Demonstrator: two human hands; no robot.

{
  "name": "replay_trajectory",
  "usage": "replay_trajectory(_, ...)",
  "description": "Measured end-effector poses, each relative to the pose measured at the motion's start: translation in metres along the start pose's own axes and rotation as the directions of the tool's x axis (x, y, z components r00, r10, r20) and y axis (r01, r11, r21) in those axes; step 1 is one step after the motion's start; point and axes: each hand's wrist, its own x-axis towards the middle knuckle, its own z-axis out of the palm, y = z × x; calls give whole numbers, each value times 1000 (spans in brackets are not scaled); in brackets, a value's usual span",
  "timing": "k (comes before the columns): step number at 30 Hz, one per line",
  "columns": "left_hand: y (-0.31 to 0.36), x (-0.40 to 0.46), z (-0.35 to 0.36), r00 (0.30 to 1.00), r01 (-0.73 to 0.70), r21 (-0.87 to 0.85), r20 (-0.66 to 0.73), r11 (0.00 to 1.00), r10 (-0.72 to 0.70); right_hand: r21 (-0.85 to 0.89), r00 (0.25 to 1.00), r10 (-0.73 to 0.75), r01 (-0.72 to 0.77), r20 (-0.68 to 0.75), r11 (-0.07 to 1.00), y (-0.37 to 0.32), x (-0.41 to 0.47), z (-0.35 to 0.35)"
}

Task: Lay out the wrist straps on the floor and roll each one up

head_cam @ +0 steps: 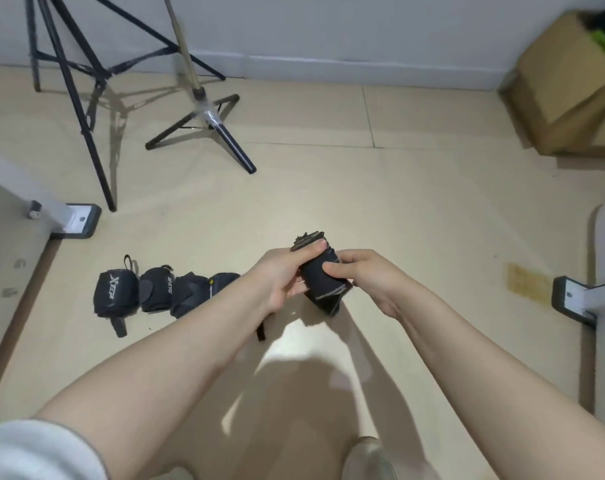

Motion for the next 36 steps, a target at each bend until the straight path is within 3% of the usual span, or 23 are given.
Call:
replay_trajectory(3, 35, -28, 4, 991, -129, 69, -19, 989, 131, 114, 991, -88, 99, -102, 989, -41, -20, 13)
replay_trajectory(6, 61, -56, 0, 968, -247, 14, 41, 969, 246, 169, 968, -187, 215, -168, 962, -71, -36, 28)
replay_trajectory(12, 79, -87, -29, 895, -395, -75, 192, 915, 402, 291, 952, -212, 271, -219, 917, -98, -43, 57)
replay_trajectory(15, 86, -86, -44, 872, -426, -172, 185, 888, 454, 284, 942, -266, 318, -206, 905, -109, -39, 64)
replay_trajectory(19, 85, -85, -40, 873, -472, -99, 85, 876, 481, 306, 938, -259, 322, -231, 896, -101, -38, 71)
replay_trajectory(20, 82, -82, -39, 879, -473, -64, 41, 879, 476, 230, 928, -252, 318, -275, 920, -95, -37, 72)
replay_trajectory(21, 77, -78, -38, 886, -463, -23, 0, 886, 463, 44, 906, -261, 292, -334, 955, -88, -33, 72)
replay_trajectory(23, 69, -74, -40, 908, -414, 40, -53, 909, 416, -358, 861, -296, 145, -414, 922, -77, -25, 70)
replay_trajectory(24, 68, -73, -41, 917, -392, 48, -57, 919, 394, -408, 861, -292, 110, -416, 906, -76, -25, 67)
replay_trajectory(25, 67, -73, -42, 924, -380, 33, -41, 924, 381, -370, 870, -276, 119, -408, 921, -76, -25, 63)
replay_trajectory(27, 70, -75, -45, 923, -382, -26, 34, 924, 383, -125, 913, -231, 200, -335, 972, -76, -28, 54)
replay_trajectory(29, 72, -79, -48, 911, -393, -85, 95, 916, 400, 104, 944, -242, 270, -222, 957, -76, -31, 47)
replay_trajectory(32, 75, -83, -51, 908, -375, -135, 143, 917, 393, 157, 935, -315, 340, -164, 927, -78, -32, 48)
replay_trajectory(36, 69, -85, -49, 912, -334, -175, 189, 926, 365, 198, 891, -384, 433, -242, 879, -85, -35, 50)
